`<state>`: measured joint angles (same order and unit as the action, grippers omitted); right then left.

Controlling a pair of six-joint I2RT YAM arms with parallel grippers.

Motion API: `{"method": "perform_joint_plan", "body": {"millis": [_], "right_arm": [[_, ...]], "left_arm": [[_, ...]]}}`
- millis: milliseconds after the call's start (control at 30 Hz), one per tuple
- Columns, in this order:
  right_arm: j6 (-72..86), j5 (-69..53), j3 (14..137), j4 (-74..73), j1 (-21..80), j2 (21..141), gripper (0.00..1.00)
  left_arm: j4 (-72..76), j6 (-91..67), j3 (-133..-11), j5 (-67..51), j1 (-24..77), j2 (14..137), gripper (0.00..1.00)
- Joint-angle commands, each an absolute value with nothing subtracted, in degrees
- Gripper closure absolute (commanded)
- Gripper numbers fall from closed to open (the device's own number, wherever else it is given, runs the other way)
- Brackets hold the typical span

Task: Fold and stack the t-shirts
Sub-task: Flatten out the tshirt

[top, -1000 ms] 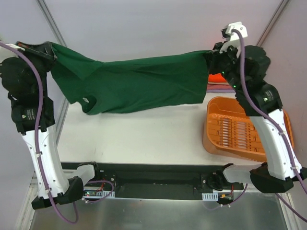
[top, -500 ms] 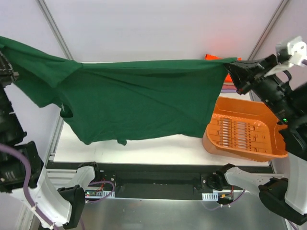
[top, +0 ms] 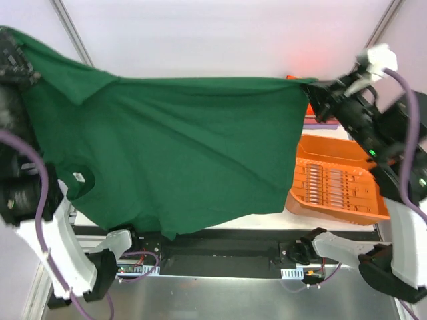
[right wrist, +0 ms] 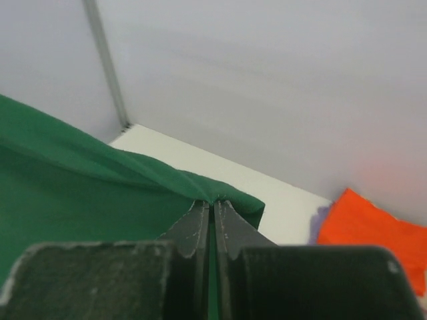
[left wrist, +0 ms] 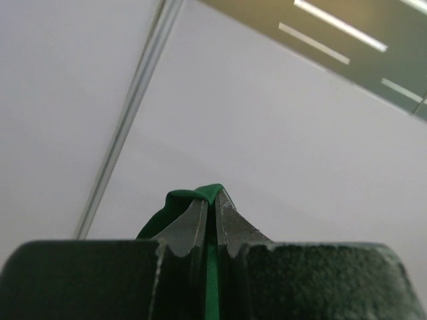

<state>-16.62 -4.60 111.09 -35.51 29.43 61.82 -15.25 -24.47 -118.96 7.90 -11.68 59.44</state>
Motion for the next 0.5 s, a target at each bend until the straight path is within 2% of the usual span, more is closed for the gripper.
{"method": "perform_joint_plan", "body": {"millis": [0, 133, 300, 467], "right_arm": [[-18.98, 11.05, 108.99, -31.12, 28.04, 72.57, 0.99], [-18.11, 11.08, 107.93, -27.44, 23.48, 85.22, 0.99], [-14.77, 1.34, 108.1, -21.1, 18.56, 103.06, 0.99], [-12.48, -7.63, 119.15, -21.88, 14.77, 123.26, 0.99]], "left_arm": [[-10.03, -25.4, -113.92, 1.95, -11.78, 71.69, 1.0], [-6.6, -25.75, -110.84, -5.96, -11.43, 84.25, 1.0], [-1.76, -20.22, -108.45, -4.05, -8.18, 102.09, 1.0], [-2.11, -17.58, -114.77, -4.92, -5.19, 121.43, 1.0]]}}
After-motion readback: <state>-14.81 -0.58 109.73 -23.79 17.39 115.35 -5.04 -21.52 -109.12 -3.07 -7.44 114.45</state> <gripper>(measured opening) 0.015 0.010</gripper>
